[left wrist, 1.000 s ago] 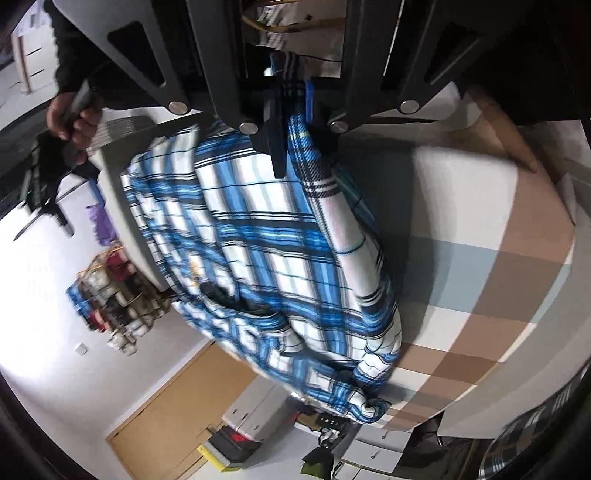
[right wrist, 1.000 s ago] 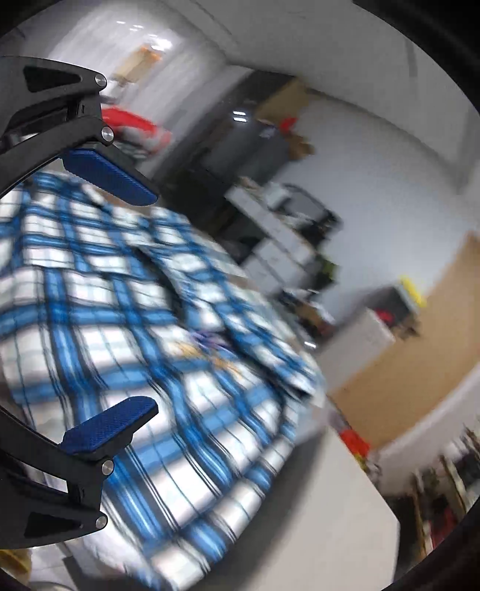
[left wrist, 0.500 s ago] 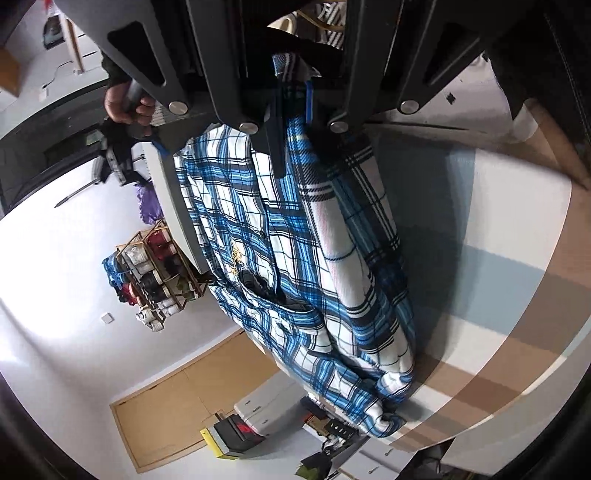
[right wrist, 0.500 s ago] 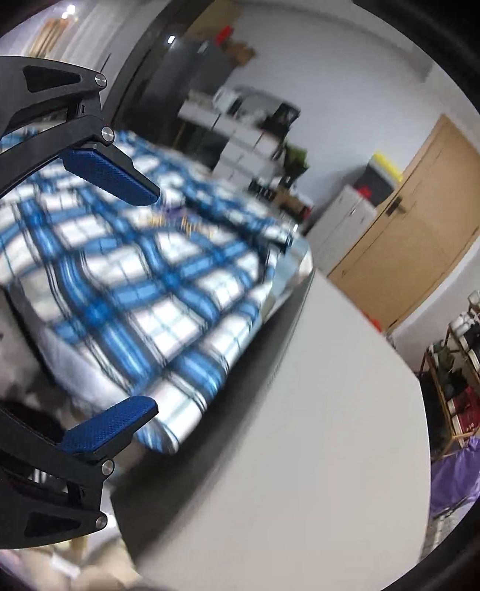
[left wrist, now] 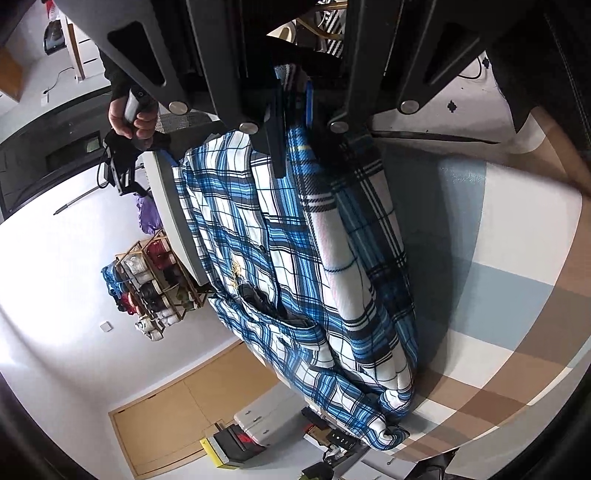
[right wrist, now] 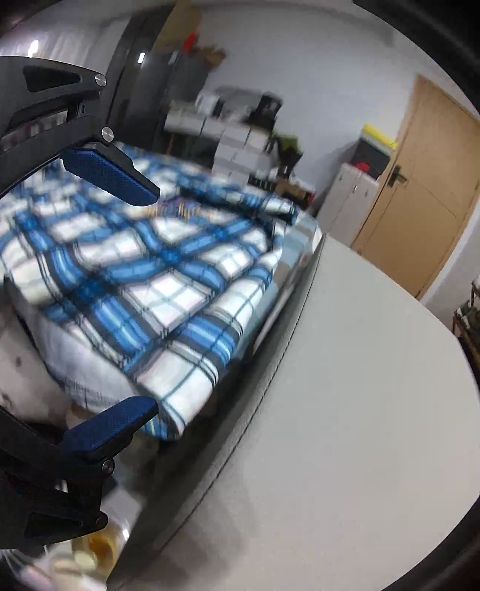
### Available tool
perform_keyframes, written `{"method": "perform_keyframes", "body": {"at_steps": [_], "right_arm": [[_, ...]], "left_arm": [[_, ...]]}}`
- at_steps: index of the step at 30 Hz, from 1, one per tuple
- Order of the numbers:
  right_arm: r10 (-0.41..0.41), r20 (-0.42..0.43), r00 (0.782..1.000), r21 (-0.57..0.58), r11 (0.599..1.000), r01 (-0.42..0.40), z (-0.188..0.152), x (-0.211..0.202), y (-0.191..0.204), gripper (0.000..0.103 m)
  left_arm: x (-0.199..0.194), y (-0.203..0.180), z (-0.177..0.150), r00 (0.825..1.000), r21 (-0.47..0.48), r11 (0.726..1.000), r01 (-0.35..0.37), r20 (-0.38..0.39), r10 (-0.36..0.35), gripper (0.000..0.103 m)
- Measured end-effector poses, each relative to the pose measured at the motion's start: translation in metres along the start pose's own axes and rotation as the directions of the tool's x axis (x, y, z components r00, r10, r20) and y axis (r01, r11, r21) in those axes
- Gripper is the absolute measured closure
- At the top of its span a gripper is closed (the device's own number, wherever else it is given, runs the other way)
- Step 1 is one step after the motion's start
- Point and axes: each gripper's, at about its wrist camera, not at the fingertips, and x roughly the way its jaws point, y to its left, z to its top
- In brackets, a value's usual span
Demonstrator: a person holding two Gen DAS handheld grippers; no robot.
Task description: Fold large clothes
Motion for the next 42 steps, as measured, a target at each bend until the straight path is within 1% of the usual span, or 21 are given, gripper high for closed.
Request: {"method": "perform_keyframes", "body": {"at_steps": [3, 5, 7, 8, 9, 10, 12, 13, 14, 15, 18, 24, 25, 27, 29, 31, 32, 34, 36, 39, 42], "right_arm": [[0.066, -0.006, 0.998, 0.023, 0.998, -0.065, 0.003, -0.001, -0.004, 0.000], [0.062, -0.001, 0.998, 0.034, 0.997, -0.062, 0.004, -0.002, -0.008, 0.000], [0.044, -0.006, 0.999, 0.052, 0.998, -0.044, 0.005, 0.000, -0.011, 0.008], [0.036, -0.011, 0.999, 0.055, 0.998, -0.035, 0.005, 0.002, -0.011, 0.018], [0.024, -0.016, 1.000, 0.058, 0.998, -0.023, 0.007, 0.008, -0.009, 0.033], [0.011, -0.013, 1.000, 0.055, 0.998, -0.011, 0.006, 0.008, -0.008, 0.043], [-0.024, 0.001, 1.000, 0.028, 0.999, 0.024, 0.005, 0.008, -0.003, 0.074], [-0.046, 0.004, 0.999, 0.003, 0.999, 0.046, 0.004, 0.008, 0.001, 0.084], [-0.072, 0.009, 0.997, -0.017, 0.997, 0.072, 0.003, 0.008, 0.004, 0.100], [-0.095, 0.016, 0.995, -0.036, 0.995, 0.096, 0.002, 0.007, 0.006, 0.101], [-0.184, 0.065, 0.981, -0.086, 0.978, 0.190, -0.002, -0.001, 0.013, 0.102], [-0.284, 0.094, 0.954, -0.139, 0.945, 0.295, 0.002, -0.015, 0.019, 0.102], [-0.319, 0.096, 0.943, -0.143, 0.933, 0.330, 0.003, -0.020, 0.018, 0.102], [-0.367, 0.061, 0.928, -0.141, 0.917, 0.372, 0.005, -0.017, 0.014, 0.102], [-0.430, -0.021, 0.903, -0.130, 0.897, 0.424, 0.005, -0.007, 0.006, 0.102], [-0.425, -0.087, 0.901, -0.114, 0.903, 0.415, 0.005, -0.002, -0.001, 0.099], [-0.424, -0.080, 0.902, -0.097, 0.904, 0.416, 0.005, -0.005, -0.002, 0.098], [-0.426, -0.072, 0.902, -0.079, 0.904, 0.421, 0.006, -0.011, -0.004, 0.082], [-0.405, -0.084, 0.910, -0.069, 0.914, 0.400, 0.004, -0.018, -0.005, 0.040], [-0.350, -0.095, 0.932, -0.055, 0.937, 0.346, 0.000, -0.031, -0.014, 0.038], [-0.306, -0.097, 0.947, -0.039, 0.952, 0.303, -0.004, -0.026, -0.020, 0.028]], "left_arm": [[0.001, 0.000, 0.000, 1.000, 0.002, 1.000, -0.009, -0.001, 0.009, 0.100], [0.002, 0.000, 0.000, 1.000, 0.003, 1.000, -0.017, -0.002, 0.017, 0.100], [0.003, 0.000, 0.000, 1.000, 0.005, 1.000, -0.021, -0.004, 0.021, 0.100], [0.003, 0.000, 0.000, 1.000, 0.005, 1.000, -0.022, -0.004, 0.022, 0.100], [0.003, 0.000, 0.000, 1.000, 0.005, 1.000, -0.023, -0.003, 0.023, 0.100], [0.004, 0.000, 0.000, 1.000, 0.006, 1.000, -0.024, -0.004, 0.024, 0.100], [0.004, -0.001, 0.000, 1.000, 0.010, 1.000, -0.029, -0.006, 0.029, 0.100], [0.005, -0.001, 0.000, 1.000, 0.011, 0.999, -0.030, -0.007, 0.030, 0.100], [0.005, -0.001, 0.000, 1.000, 0.009, 1.000, -0.029, -0.008, 0.029, 0.100], [0.005, 0.000, 0.000, 1.000, 0.006, 1.000, -0.027, -0.008, 0.028, 0.100], [0.003, 0.002, 0.000, 1.000, -0.002, 1.000, -0.018, -0.007, 0.017, 0.100], [-0.001, 0.005, 0.001, 1.000, -0.016, 1.000, 0.000, -0.005, 0.000, 0.100], [-0.001, 0.005, 0.001, 1.000, -0.018, 1.000, 0.003, -0.006, -0.003, 0.100], [-0.002, 0.006, 0.002, 1.000, -0.024, 1.000, 0.011, -0.007, -0.011, 0.100], [-0.003, 0.008, 0.002, 1.000, -0.025, 1.000, 0.014, -0.006, -0.014, 0.100], [-0.004, 0.009, 0.002, 1.000, -0.026, 1.000, 0.015, -0.006, -0.015, 0.100], [-0.005, 0.010, 0.003, 1.000, -0.029, 0.999, 0.016, -0.006, -0.016, 0.100], [-0.006, 0.012, 0.003, 1.000, -0.032, 0.999, 0.016, -0.010, -0.017, 0.100], [-0.008, 0.013, 0.003, 1.000, -0.034, 0.999, 0.014, -0.013, -0.014, 0.100], [-0.011, 0.013, 0.002, 1.000, -0.031, 0.999, 0.013, -0.008, -0.013, 0.100], [-0.010, 0.013, 0.001, 1.000, -0.022, 1.000, 0.000, -0.010, 0.000, 0.100]]}}
